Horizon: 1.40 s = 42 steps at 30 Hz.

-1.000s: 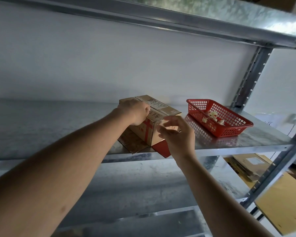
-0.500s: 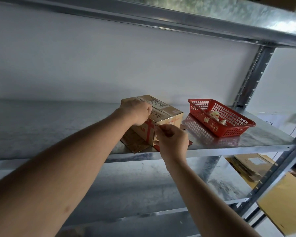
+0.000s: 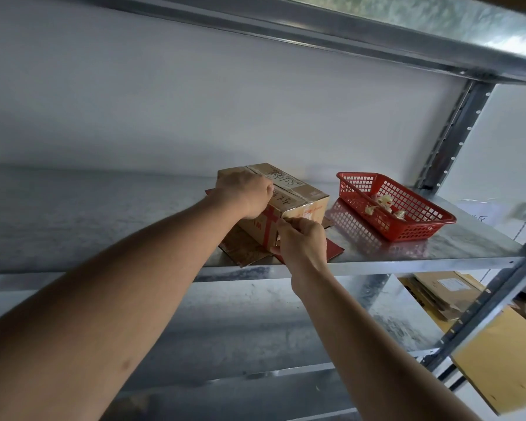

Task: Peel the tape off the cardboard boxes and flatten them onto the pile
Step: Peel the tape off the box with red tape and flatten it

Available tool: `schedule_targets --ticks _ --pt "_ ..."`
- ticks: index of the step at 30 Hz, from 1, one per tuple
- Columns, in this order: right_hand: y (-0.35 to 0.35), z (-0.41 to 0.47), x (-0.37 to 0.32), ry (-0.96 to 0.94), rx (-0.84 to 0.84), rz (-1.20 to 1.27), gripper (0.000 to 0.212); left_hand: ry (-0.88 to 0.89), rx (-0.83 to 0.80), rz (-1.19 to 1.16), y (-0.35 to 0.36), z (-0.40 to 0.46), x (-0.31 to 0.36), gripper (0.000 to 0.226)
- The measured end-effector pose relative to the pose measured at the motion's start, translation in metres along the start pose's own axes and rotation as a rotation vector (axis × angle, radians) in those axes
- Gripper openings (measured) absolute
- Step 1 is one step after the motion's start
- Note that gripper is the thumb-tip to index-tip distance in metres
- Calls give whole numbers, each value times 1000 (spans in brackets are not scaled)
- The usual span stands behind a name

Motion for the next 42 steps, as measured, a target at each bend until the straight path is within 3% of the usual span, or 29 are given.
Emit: schedule_targets --ticks 4,10,15,18,21,24,26,32,37,42 --pt "2 -8 2 -258 214 -303 14 -2 36 26 0 -3 2 43" --pt "-9 -8 10 -260 357 -158 11 -82 39 272 -4 -8 16 55" --pt "-18 4 14 -215 363 -18 30 -150 1 420 -6 -8 23 70" --pt "-19 8 14 -270 314 -155 2 -112 -29 366 -9 0 21 69" --pt "-24 12 12 -307 368 -196 12 17 -51 241 -11 8 11 68" --pt "-31 19 8 -322 415 -255 15 141 -225 -113 -4 6 -6 63" --pt "-35 26 6 -304 376 -339 14 124 -300 -168 3 5 -13 61" --pt "-39 45 -3 -187 138 -505 19 103 -276 -69 10 8 -4 63" --pt "-46 57 -9 89 -93 -198 26 115 -248 -36 13 6 -5 66" --pt "-51 59 -13 283 -235 180 12 97 -242 -39 17 7 -8 66"
Point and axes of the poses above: each hand's wrist, its own z-axis towards the middle knuckle, its own y-axis out of the palm, x = y × z, the point moved 2 cm from there along z, towards the middle knuckle, and after that the axes turned 5 degrees about -z, right-handed, at the moved point
